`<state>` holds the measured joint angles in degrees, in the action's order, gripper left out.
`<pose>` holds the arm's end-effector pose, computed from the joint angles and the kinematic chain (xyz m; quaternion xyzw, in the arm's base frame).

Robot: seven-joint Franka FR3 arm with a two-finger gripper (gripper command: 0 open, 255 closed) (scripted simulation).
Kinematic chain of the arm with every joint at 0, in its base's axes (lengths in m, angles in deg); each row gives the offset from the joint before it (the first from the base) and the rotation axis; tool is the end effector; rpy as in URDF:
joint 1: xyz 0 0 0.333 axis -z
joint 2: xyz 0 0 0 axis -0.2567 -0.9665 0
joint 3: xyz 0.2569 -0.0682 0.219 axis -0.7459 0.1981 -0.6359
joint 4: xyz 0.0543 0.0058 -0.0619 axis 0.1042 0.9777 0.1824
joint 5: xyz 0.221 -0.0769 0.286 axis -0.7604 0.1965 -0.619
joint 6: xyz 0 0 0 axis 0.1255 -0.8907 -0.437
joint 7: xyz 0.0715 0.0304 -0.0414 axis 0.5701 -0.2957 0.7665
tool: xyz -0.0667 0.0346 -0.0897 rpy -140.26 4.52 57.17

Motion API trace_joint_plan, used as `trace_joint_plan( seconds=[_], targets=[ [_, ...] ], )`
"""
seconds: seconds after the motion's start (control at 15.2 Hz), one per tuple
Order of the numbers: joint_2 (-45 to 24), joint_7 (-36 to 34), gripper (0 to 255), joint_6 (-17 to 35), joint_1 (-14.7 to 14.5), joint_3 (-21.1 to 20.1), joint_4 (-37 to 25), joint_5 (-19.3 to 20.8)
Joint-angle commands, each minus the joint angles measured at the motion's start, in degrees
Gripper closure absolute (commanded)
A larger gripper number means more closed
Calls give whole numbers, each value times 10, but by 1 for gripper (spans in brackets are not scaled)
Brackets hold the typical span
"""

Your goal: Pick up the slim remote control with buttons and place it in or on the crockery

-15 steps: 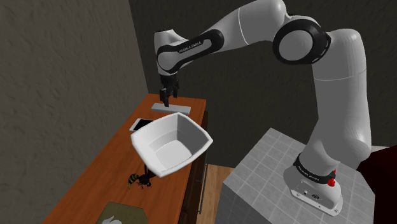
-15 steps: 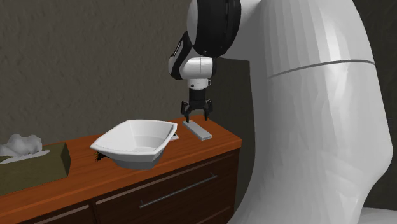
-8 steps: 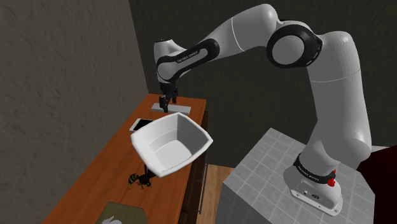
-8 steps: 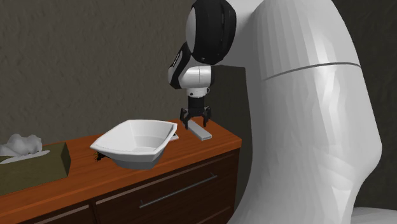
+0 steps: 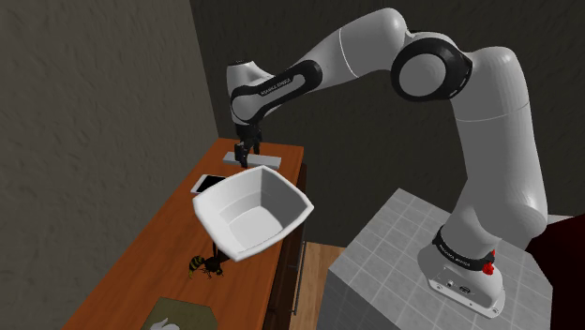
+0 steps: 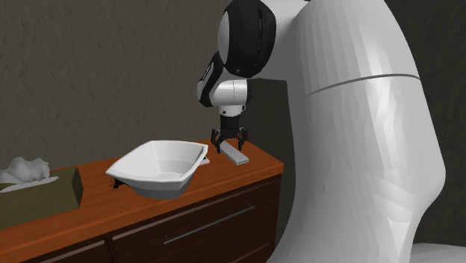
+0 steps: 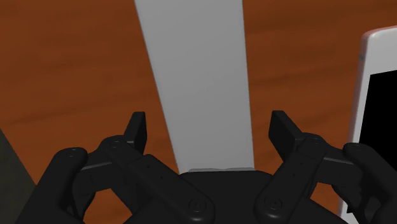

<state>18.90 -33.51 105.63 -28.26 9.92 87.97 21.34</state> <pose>0.6616 0.1954 0.3523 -0.9787 -0.2048 0.0026 0.0097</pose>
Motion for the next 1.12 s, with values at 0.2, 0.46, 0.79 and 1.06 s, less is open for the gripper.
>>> trace_joint_plan(
  seconds=[0.2,0.46,0.79,1.06],
  targets=[
    [0,0,255,0,0,0,0,0],
    [0,0,255,0,0,0,0,0],
    [10,0,255,-18,0,0,-8,-1],
    [21,0,255,-43,0,-1,-22,-1]
  ],
)
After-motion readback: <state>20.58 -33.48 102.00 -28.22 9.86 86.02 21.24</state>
